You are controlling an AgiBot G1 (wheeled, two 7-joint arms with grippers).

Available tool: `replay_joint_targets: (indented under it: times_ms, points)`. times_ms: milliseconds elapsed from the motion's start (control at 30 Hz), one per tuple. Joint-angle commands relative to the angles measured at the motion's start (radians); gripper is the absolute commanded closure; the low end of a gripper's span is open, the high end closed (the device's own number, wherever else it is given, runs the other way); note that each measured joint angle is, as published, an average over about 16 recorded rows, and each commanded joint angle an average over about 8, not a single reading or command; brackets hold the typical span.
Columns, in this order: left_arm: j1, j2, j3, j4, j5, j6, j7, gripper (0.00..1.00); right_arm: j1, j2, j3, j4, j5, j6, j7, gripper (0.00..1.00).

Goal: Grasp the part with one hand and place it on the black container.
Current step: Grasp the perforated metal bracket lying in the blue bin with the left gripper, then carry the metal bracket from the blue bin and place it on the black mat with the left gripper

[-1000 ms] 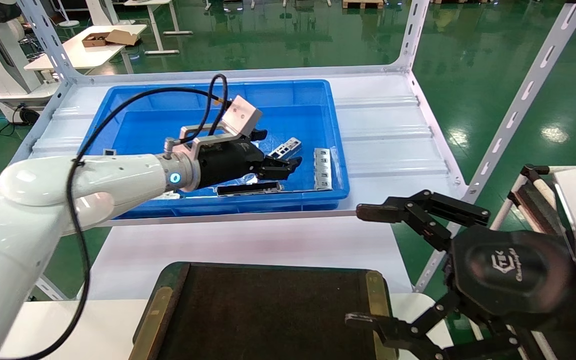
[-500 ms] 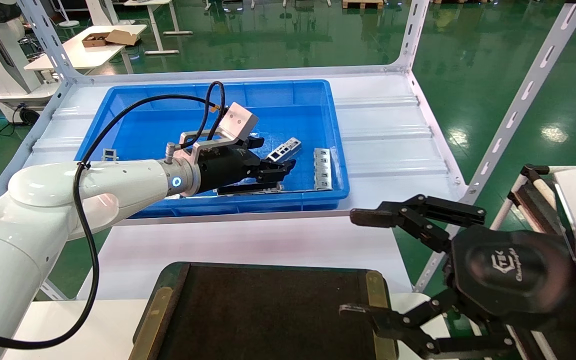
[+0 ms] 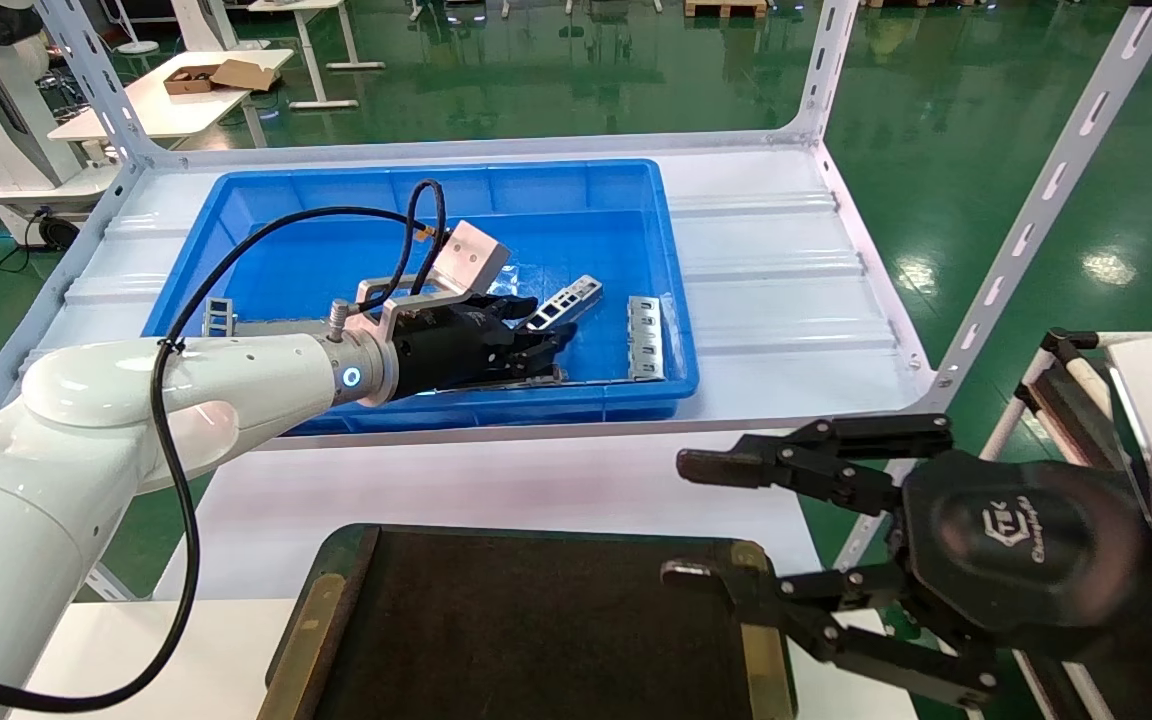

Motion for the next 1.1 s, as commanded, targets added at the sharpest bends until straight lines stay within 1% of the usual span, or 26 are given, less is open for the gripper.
replay_joint_targets:
  times_ms: [33,367,600,733,867,1100]
  points:
    - [0.001,0.0,0.008,0.0,-0.006,-0.004,-0.002,1.0,0.0,0.0,0.0,0.0,0.0,0.0,0.0,1.0]
    - [0.005,-0.001,0.043,-0.004,-0.042,-0.024,-0.01,1.0,0.0,0.0,0.0,0.0,0.0,0.0,0.0,1.0]
    - [-0.013,-0.008,0.039,-0.034,-0.105,0.019,-0.002,1.0,0.0,0.0,0.0,0.0,0.0,0.0,0.0,1.0]
    - [-0.03,-0.021,0.026,-0.047,-0.146,0.082,0.019,1.0,0.0,0.0,0.0,0.0,0.0,0.0,0.0,1.0]
    - [-0.044,-0.048,0.01,-0.058,-0.181,0.173,0.049,1.0,0.0,0.0,0.0,0.0,0.0,0.0,0.0,1.0]
    - [-0.029,-0.141,-0.011,-0.121,-0.233,0.387,0.07,1.0,0.0,0.0,0.0,0.0,0.0,0.0,0.0,1.0]
